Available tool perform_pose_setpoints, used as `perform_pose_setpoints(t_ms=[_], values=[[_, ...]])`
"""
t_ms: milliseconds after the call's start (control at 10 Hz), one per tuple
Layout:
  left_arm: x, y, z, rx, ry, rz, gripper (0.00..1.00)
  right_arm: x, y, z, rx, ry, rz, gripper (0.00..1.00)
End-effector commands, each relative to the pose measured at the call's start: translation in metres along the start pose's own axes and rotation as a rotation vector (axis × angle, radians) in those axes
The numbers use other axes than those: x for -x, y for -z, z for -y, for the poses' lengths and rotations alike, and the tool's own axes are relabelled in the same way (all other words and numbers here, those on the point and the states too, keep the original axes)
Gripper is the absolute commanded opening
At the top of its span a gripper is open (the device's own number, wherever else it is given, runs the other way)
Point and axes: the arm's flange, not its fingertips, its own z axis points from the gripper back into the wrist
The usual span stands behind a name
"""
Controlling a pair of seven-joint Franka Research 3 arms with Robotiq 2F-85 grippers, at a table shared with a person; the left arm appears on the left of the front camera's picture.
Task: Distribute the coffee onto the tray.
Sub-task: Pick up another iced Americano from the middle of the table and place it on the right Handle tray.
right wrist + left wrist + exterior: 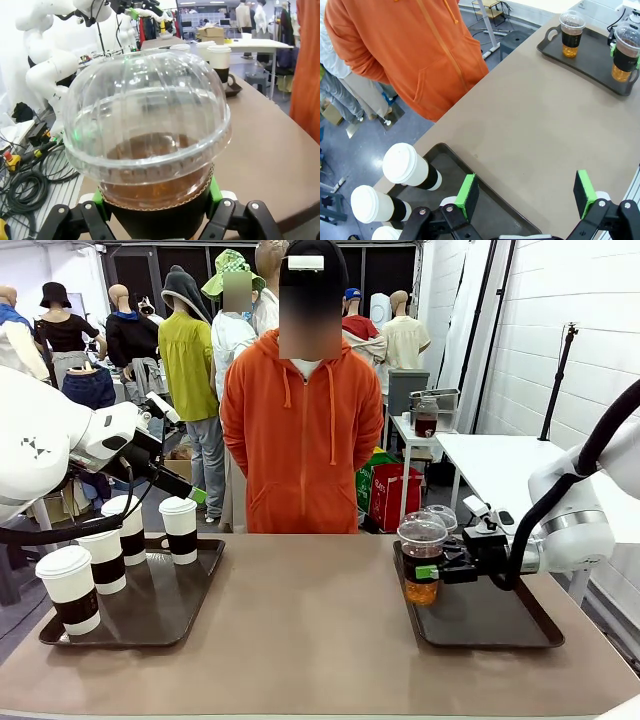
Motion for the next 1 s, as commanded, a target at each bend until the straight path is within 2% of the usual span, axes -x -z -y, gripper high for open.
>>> perform_pose_setpoints(t_ms=[0,600,900], values=[[0.002,0.001,-0.002,0.009,-0.005,0.006,1.0,0.002,-0.012,0.015,-0.021,-0.006,0.017,0.83],[0.002,0.001,-0.002,0.009,-0.005,0.006,1.0,0.046,-0.038,0.04,0.036,-0.067,0.022,0.83],[0.002,0.001,-0.002,0.009,-0.005,0.006,1.0,0.066,-0.046,0.045,0.073,-0.075,0.064,0.83]])
